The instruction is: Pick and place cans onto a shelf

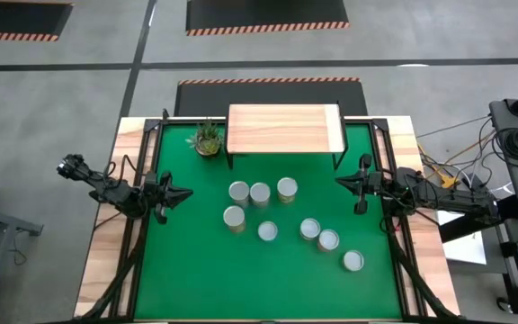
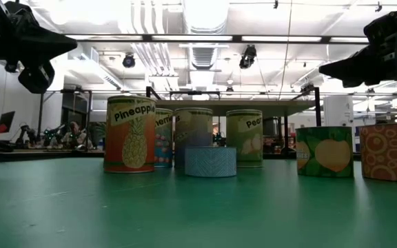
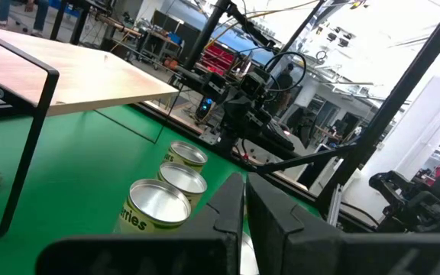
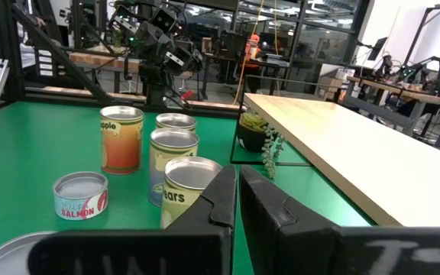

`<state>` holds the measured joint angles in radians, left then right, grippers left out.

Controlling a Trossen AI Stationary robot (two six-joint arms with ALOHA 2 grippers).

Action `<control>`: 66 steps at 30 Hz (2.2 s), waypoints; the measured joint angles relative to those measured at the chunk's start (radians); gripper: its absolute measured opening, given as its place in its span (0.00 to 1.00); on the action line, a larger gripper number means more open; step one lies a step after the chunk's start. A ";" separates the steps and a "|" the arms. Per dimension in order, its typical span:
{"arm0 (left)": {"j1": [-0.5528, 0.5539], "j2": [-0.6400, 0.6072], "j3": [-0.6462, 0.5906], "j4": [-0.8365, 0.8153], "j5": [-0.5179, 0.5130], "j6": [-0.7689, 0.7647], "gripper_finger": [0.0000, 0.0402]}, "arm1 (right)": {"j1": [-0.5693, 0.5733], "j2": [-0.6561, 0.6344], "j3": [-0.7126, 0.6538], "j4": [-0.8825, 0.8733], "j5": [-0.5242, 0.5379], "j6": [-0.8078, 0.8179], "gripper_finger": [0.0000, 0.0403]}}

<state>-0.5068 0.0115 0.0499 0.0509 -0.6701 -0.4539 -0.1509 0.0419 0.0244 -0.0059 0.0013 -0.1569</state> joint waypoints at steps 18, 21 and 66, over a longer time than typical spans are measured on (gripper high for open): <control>0.000 0.000 0.000 0.000 0.000 0.000 0.00 | 0.000 0.000 0.000 0.000 0.000 0.000 0.02; 0.000 0.000 0.000 0.000 0.000 0.000 0.00 | 0.000 0.000 0.000 0.000 0.000 0.000 0.02; 0.000 0.000 0.000 0.048 -0.003 0.000 0.00 | 0.000 0.000 -0.001 0.176 0.002 0.164 0.02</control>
<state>-0.5067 0.0113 0.0502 0.0985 -0.6731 -0.4541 -0.1509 0.0422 0.0238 0.1697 0.0029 0.0075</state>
